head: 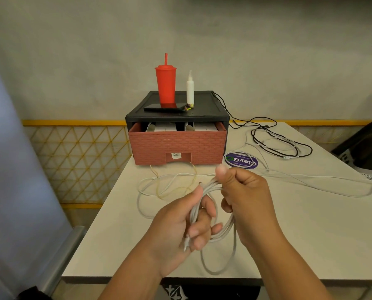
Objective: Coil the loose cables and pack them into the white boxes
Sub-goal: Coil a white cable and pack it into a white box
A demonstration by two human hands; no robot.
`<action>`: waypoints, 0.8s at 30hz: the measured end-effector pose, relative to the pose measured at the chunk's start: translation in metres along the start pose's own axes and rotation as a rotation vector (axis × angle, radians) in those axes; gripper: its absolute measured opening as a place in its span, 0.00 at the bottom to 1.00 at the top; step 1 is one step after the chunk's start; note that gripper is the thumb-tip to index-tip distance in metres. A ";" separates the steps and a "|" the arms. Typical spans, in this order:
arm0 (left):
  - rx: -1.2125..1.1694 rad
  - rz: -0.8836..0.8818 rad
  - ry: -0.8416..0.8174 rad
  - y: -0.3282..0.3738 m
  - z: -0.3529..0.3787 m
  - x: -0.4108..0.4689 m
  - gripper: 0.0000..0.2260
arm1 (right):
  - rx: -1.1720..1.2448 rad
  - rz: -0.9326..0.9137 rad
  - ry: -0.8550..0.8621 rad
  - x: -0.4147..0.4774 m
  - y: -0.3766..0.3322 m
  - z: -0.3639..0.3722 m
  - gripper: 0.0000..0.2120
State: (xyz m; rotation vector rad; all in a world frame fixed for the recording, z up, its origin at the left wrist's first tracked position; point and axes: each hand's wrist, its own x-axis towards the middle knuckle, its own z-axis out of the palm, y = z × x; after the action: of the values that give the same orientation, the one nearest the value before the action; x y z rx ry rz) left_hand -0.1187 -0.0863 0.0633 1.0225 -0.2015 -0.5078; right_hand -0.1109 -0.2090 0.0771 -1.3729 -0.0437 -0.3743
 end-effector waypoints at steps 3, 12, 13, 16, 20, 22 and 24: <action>0.006 -0.006 -0.040 -0.004 -0.001 0.001 0.12 | 0.034 0.025 0.093 0.004 0.001 0.003 0.19; -0.184 -0.047 -0.071 -0.005 0.003 0.001 0.11 | -0.249 -0.110 0.030 0.013 0.006 -0.003 0.27; -0.207 -0.067 -0.109 -0.005 0.000 0.001 0.13 | -0.295 -0.134 0.003 0.013 0.006 -0.006 0.26; -0.189 -0.091 -0.166 -0.008 -0.005 0.002 0.23 | -0.410 -0.197 -0.064 0.014 0.002 -0.015 0.19; -0.123 -0.102 -0.111 -0.010 -0.005 0.003 0.23 | -0.521 -0.233 -0.183 0.012 -0.003 -0.022 0.14; -0.143 -0.128 -0.140 -0.012 -0.006 0.004 0.19 | -0.563 -0.268 -0.185 0.011 -0.003 -0.024 0.15; -0.198 -0.147 -0.225 -0.013 -0.010 0.005 0.13 | -0.605 -0.286 -0.148 0.010 -0.002 -0.023 0.17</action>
State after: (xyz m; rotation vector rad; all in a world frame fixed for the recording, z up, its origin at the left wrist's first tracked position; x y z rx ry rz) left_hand -0.1147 -0.0867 0.0472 0.7894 -0.2714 -0.7620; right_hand -0.1063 -0.2341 0.0763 -2.0004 -0.2687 -0.5513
